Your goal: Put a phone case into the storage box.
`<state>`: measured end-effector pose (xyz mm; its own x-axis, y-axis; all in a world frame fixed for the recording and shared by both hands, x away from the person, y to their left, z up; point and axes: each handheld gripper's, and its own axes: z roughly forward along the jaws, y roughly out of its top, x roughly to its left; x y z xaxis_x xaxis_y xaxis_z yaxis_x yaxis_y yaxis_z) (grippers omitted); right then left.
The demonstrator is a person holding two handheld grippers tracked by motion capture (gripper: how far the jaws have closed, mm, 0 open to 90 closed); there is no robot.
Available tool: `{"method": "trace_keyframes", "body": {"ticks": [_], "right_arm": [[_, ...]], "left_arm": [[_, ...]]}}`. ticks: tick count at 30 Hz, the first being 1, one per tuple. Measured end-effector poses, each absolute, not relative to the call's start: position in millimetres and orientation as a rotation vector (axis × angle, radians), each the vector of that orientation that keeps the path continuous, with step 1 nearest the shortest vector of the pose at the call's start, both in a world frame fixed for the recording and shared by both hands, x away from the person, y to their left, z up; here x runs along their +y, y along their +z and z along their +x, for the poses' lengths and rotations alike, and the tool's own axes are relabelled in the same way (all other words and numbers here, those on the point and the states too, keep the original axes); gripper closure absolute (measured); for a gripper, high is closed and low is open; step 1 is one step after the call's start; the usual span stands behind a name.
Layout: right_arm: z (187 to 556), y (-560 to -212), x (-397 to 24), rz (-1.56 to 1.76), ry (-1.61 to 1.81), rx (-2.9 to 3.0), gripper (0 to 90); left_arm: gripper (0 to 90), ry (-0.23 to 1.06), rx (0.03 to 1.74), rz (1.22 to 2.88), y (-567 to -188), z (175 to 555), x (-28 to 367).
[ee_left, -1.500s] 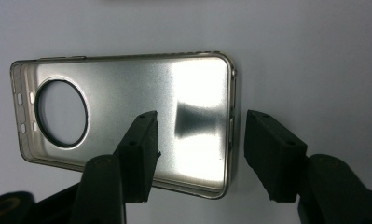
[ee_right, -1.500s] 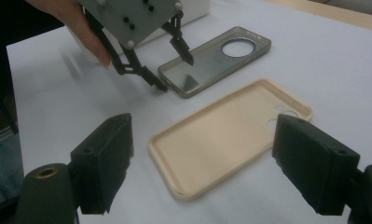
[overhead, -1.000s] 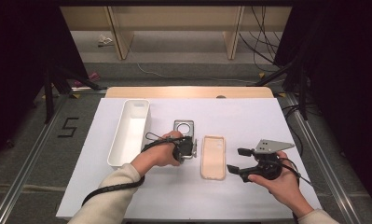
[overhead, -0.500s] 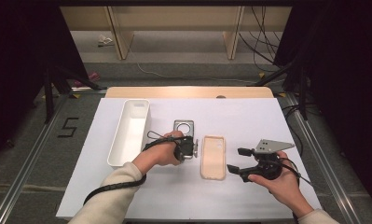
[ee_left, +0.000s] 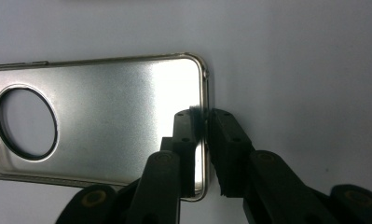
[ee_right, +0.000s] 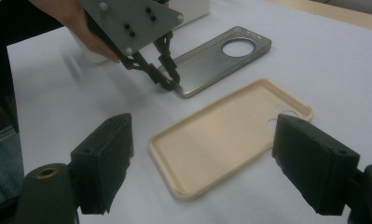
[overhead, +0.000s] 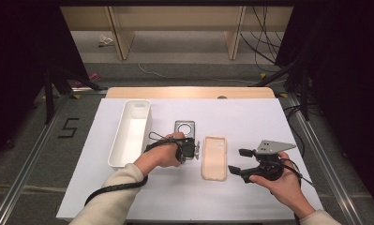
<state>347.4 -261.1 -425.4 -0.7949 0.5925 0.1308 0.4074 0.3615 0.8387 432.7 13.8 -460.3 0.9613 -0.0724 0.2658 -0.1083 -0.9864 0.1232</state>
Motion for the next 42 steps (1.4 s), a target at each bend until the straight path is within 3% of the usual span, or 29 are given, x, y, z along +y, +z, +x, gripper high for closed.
{"method": "trace_keyframes", "body": {"ticks": [18, 42], "right_arm": [[348, -426, -261, 0.906, 1.403, 2.432, 21.4], [350, -427, -262, 0.918, 1.394, 2.429, 21.4]], "left_arm": [[85.4, 0.416, -0.148, 2.966, -461, 429, 15], [88.2, 0.576, -0.17, 2.871, -448, 404, 17]]}}
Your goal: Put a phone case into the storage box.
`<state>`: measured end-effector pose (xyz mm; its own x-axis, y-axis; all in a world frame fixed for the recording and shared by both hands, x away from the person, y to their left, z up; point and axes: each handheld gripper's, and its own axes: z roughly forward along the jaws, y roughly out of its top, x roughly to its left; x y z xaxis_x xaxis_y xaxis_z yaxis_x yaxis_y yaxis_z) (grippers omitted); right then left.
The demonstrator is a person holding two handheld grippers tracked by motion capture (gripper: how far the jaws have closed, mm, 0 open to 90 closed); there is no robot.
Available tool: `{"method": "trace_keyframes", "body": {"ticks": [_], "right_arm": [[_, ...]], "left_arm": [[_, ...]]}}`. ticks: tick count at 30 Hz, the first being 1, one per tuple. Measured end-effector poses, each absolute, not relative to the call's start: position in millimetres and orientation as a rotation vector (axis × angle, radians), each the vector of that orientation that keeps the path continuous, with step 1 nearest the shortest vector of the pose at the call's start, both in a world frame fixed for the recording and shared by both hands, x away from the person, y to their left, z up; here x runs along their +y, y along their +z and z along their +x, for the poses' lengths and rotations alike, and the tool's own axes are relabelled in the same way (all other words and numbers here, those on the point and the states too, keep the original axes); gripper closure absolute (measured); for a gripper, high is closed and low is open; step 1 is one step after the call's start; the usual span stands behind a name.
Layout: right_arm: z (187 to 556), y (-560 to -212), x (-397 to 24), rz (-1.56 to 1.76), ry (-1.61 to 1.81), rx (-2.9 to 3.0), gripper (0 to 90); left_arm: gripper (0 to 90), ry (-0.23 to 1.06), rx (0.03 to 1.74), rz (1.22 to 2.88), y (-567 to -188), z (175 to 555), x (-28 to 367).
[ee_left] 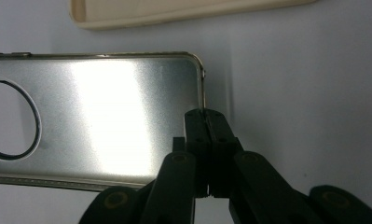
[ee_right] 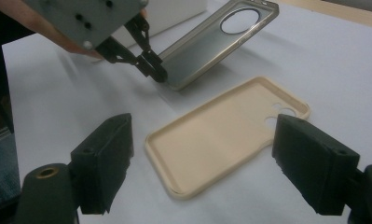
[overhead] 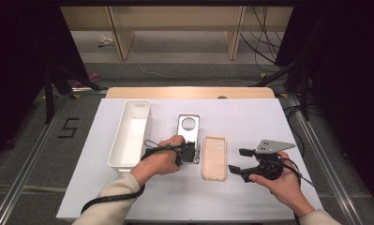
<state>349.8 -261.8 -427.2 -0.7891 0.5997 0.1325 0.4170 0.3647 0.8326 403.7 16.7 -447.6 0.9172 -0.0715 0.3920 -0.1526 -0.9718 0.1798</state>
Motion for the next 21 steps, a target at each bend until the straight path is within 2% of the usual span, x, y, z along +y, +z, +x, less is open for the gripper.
{"method": "trace_keyframes", "body": {"ticks": [12, 21], "right_arm": [[355, -430, -258, 0.943, 1.398, 2.423, 21.2], [367, -432, -249, 1.006, 1.431, 2.412, 17.0]], "left_arm": [[88.4, 0.615, -0.166, 2.814, -441, 372, 27], [88.4, 0.618, -0.19, 2.803, -442, 354, 25]]}}
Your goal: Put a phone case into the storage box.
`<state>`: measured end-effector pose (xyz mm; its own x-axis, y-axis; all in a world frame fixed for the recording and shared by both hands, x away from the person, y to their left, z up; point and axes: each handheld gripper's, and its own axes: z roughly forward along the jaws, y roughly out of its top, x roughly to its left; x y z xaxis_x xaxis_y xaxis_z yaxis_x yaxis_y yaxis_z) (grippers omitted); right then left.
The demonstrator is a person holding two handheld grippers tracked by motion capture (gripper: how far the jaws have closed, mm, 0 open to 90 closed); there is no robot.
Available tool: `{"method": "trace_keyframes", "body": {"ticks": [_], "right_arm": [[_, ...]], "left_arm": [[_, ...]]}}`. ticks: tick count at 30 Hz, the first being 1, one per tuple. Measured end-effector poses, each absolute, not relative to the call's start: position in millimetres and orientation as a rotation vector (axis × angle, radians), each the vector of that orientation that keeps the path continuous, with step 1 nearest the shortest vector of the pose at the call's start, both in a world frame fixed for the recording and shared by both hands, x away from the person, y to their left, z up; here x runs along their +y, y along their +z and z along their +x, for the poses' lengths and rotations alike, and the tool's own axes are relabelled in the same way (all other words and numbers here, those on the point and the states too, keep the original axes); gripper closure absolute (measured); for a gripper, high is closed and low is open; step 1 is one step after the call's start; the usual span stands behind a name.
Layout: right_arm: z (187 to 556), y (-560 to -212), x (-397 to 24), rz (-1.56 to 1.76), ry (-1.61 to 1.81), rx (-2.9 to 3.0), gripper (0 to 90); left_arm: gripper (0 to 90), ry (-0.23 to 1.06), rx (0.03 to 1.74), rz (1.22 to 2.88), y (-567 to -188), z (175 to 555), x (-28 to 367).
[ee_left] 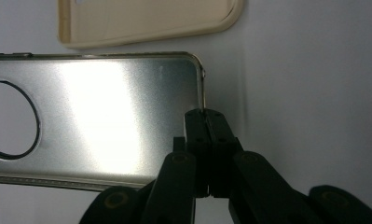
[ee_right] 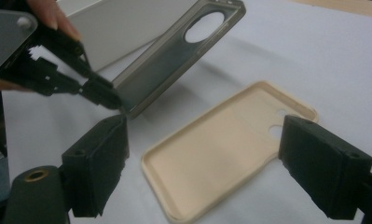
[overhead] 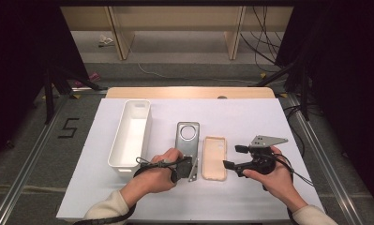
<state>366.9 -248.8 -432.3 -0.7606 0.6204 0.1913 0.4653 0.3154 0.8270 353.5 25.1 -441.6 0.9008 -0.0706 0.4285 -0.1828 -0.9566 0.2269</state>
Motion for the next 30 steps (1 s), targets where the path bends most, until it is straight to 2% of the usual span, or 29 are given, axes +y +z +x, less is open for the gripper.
{"method": "trace_keyframes", "body": {"ticks": [8, 17, 25, 30], "right_arm": [[390, -432, -234, 1.058, 1.482, 2.389, 17.6], [430, -436, -199, 1.16, 1.524, 2.409, 25.2], [443, -447, -182, 1.248, 1.496, 2.451, 30.5], [446, -449, -180, 1.302, 1.496, 2.456, 41.3]], "left_arm": [[88.5, 0.614, -0.223, 2.782, -438, 344, 18], [88.4, 0.607, -0.261, 2.779, -436, 338, 14], [88.4, 0.622, -0.28, 2.775, -432, 334, 13], [88.4, 0.626, -0.3, 2.761, -430, 329, 10]]}}
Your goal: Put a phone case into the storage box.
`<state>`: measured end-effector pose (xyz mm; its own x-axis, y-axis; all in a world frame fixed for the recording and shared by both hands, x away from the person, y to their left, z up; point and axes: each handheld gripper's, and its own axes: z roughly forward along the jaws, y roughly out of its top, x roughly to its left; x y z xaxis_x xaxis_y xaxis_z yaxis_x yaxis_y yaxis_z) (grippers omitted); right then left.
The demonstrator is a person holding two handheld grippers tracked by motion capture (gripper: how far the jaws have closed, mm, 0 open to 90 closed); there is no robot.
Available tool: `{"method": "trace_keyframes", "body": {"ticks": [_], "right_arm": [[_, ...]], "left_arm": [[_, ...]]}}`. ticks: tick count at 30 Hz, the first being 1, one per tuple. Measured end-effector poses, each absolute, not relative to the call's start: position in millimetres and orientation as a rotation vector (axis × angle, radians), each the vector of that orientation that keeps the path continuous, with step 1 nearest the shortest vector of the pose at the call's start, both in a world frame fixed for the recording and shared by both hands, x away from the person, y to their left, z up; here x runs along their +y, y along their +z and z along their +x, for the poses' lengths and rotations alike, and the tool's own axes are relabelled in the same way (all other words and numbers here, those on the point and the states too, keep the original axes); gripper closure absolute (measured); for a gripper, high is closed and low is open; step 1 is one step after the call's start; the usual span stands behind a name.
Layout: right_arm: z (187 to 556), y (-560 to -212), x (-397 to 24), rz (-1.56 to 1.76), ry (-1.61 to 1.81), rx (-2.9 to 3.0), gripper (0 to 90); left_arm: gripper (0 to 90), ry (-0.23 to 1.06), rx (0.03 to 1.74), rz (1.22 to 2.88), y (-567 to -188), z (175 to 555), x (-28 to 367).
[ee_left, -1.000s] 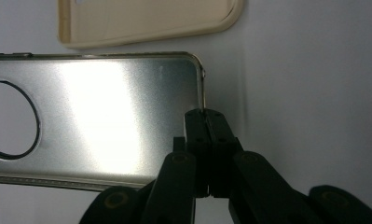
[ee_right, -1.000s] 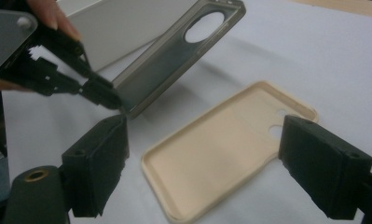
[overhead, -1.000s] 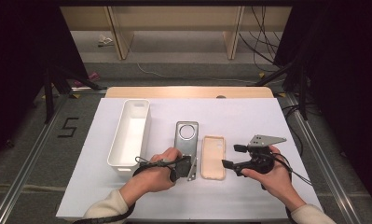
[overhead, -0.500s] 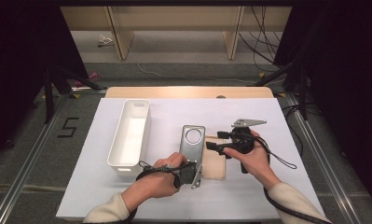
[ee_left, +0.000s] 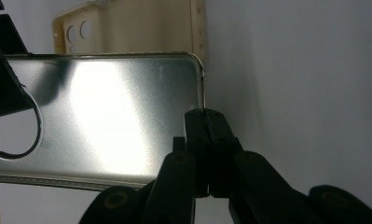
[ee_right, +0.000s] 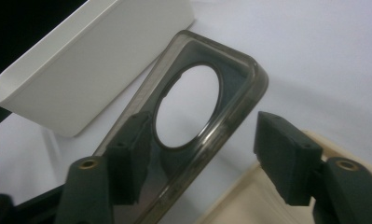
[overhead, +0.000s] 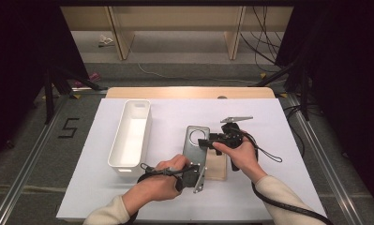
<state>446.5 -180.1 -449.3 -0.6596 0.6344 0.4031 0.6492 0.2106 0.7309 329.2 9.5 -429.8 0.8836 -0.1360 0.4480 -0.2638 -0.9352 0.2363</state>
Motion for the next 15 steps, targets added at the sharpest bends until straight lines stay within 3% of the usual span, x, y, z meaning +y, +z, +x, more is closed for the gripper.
{"method": "trace_keyframes", "body": {"ticks": [6, 15], "right_arm": [[446, -446, -185, -1.285, -1.493, -2.379, 65.2], [442, -435, -191, -1.314, -1.565, -2.205, 76.4]], "left_arm": [[88.3, 0.627, -0.321, 2.755, -430, 327, 7], [87.4, 0.674, -0.339, 2.719, -433, 330, 7]]}}
